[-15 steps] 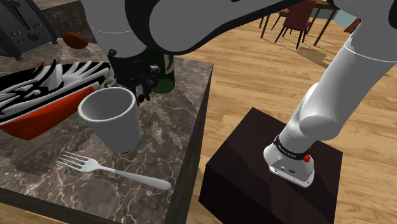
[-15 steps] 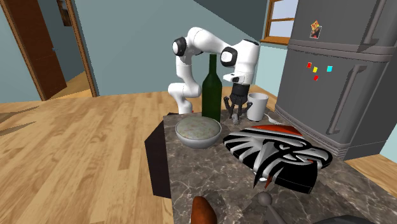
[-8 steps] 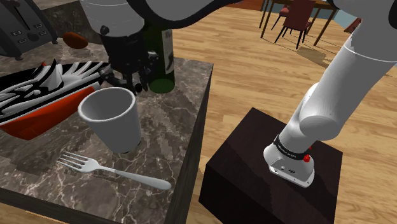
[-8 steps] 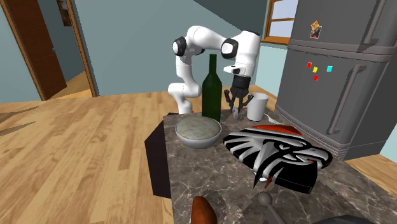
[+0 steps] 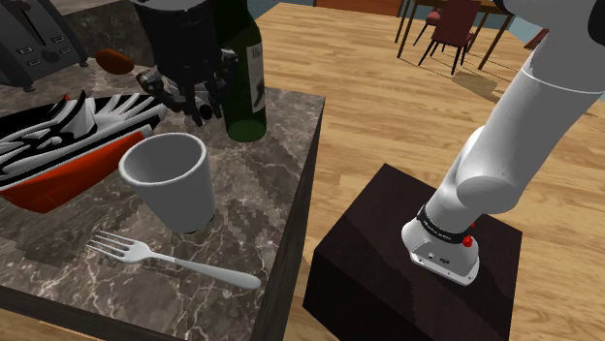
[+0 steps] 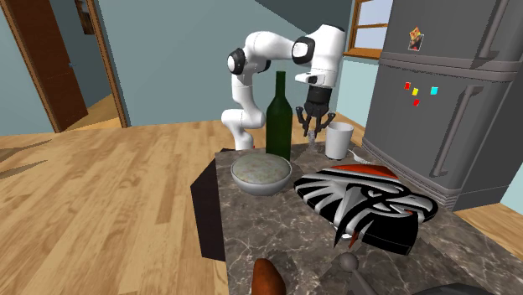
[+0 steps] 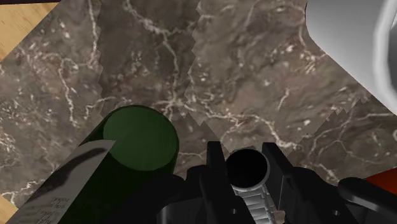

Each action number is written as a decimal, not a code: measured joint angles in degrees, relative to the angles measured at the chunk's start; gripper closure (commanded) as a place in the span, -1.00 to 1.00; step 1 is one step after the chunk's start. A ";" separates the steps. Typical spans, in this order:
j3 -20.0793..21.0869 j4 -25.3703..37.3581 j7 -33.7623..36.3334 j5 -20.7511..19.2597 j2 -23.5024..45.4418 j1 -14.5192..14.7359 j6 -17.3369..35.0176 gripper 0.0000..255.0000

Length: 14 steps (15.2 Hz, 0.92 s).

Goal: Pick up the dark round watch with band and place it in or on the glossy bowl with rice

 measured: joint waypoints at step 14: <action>1.34 16.46 0.56 -4.12 5.58 2.66 -12.75 1.00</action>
